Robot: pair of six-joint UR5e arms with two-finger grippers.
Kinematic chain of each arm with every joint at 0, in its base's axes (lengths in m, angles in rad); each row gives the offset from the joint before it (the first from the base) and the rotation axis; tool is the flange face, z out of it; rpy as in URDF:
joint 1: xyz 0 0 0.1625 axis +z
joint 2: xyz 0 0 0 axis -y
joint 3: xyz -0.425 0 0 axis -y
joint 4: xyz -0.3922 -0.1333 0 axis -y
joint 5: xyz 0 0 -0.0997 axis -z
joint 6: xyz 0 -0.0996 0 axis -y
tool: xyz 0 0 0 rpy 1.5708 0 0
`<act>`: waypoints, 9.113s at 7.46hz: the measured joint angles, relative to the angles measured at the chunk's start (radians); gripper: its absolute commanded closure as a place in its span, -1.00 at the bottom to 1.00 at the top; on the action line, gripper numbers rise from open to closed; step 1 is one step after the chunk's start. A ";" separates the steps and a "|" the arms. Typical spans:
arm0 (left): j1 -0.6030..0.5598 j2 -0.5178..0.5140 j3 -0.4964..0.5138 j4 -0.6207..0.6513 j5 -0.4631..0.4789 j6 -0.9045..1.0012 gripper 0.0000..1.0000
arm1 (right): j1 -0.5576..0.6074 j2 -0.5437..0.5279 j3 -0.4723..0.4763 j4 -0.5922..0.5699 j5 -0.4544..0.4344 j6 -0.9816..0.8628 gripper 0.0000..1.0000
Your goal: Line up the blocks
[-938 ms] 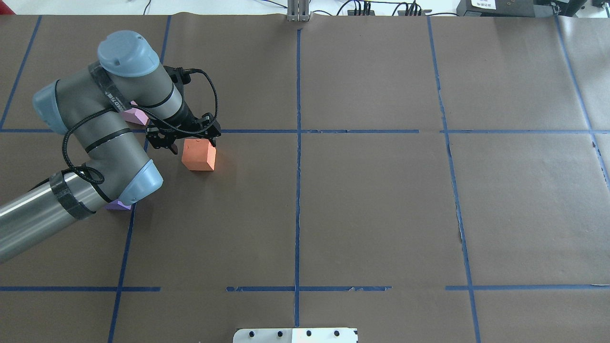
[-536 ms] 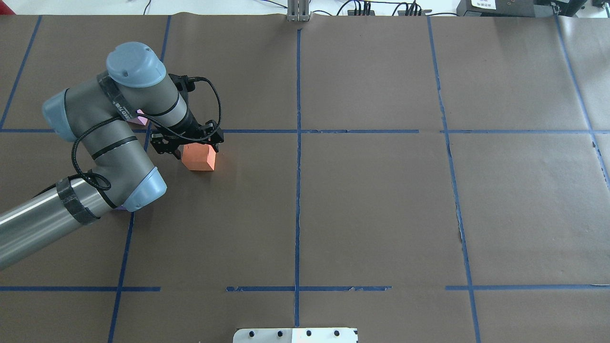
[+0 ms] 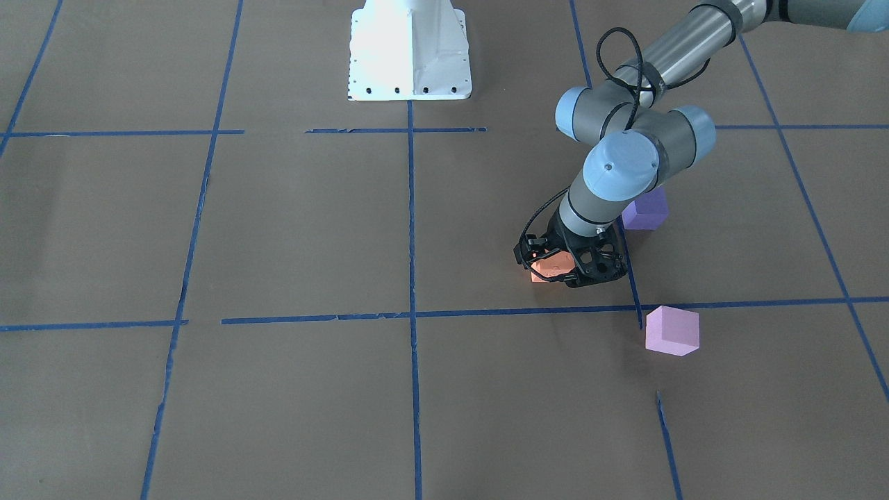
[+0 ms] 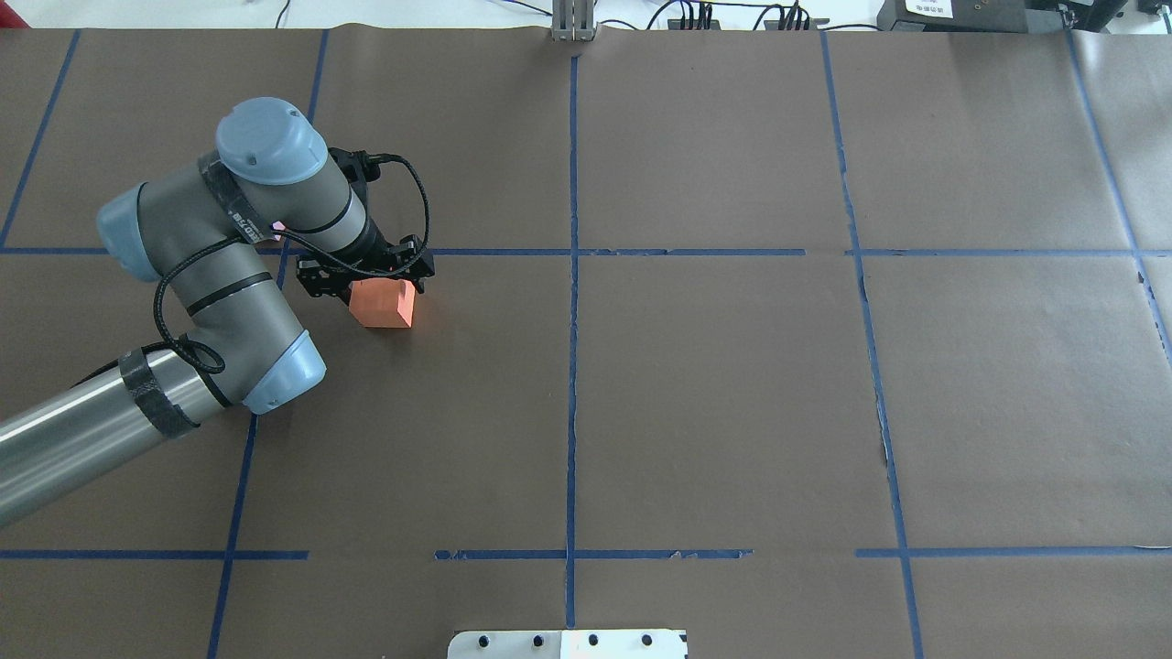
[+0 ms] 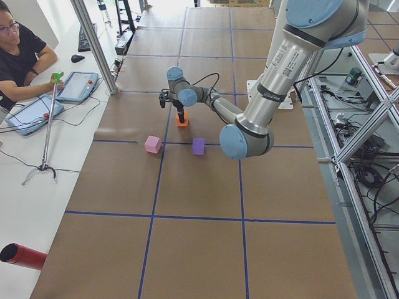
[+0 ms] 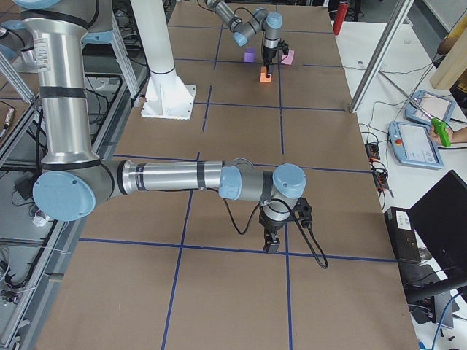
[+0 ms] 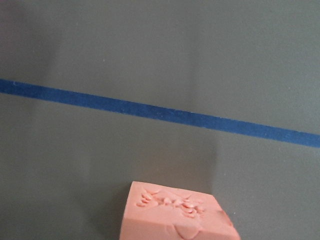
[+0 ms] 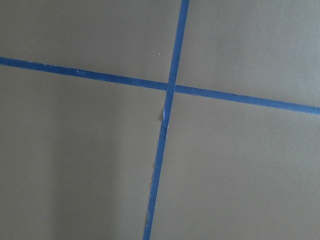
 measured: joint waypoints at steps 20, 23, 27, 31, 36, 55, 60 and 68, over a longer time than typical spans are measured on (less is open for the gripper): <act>-0.278 0.258 -0.192 0.096 -0.154 0.443 1.00 | 0.000 0.000 -0.001 0.000 0.000 0.000 -1.00; -0.258 0.202 -0.084 0.040 -0.148 0.398 1.00 | 0.000 0.000 -0.001 0.000 0.000 0.000 -1.00; -0.246 0.223 -0.067 -0.024 -0.146 0.373 1.00 | 0.000 0.000 -0.001 0.000 0.000 -0.001 -1.00; -0.215 0.260 -0.053 -0.112 -0.139 0.300 1.00 | 0.000 0.000 -0.001 0.000 0.000 0.000 -1.00; -0.181 0.262 -0.017 -0.150 -0.129 0.290 0.50 | 0.000 0.000 -0.001 0.000 0.000 0.000 -1.00; -0.792 0.504 -0.285 0.345 -0.150 1.234 -1.00 | 0.000 0.000 -0.001 0.000 0.000 0.000 -1.00; -0.837 0.526 -0.087 0.218 -0.173 1.329 -1.00 | 0.000 0.000 -0.001 0.000 0.000 0.000 -1.00; -0.847 0.533 -0.091 0.214 -0.225 1.329 -1.00 | 0.000 0.000 -0.001 0.000 0.000 -0.001 -1.00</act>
